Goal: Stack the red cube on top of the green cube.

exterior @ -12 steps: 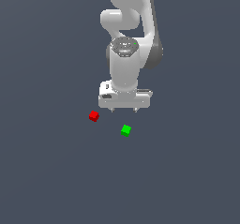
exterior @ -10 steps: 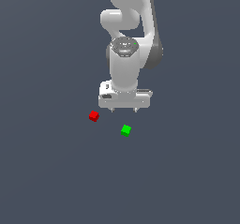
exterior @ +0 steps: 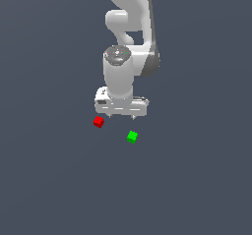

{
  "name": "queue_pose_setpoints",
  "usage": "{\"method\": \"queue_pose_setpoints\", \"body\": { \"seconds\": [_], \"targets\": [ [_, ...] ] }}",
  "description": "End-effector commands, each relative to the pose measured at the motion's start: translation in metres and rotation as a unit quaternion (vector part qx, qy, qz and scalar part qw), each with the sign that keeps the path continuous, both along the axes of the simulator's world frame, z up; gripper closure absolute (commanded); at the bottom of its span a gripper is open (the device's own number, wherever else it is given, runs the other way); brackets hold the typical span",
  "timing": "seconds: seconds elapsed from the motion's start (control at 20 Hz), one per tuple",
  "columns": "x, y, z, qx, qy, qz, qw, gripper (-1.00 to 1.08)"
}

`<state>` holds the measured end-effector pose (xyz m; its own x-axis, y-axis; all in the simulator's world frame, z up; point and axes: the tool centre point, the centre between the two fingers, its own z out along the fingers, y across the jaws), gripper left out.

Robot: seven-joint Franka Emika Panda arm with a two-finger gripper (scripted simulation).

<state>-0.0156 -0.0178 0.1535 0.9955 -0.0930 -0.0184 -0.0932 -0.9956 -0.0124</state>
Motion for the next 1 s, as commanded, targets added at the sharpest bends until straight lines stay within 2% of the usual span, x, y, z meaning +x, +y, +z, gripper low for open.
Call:
{"method": "queue_pose_setpoints", "body": {
  "seconds": [0.0,0.3,0.5,0.7,0.95],
  "targets": [
    [-0.006,-0.02,-0.012,-0.002,-0.001,-0.022,0.9997,-0.92],
    [-0.03,-0.079,-0.048,-0.006,-0.004,-0.091,0.9958,-0.92],
    [-0.045,-0.108,-0.067,-0.008,-0.006,-0.125,0.9921,-0.92],
    [-0.055,-0.124,-0.078,-0.009,-0.007,-0.146,0.9892,-0.92],
    [-0.058,-0.13,-0.083,-0.009,-0.007,-0.153,0.9881,-0.92]
  ]
}}
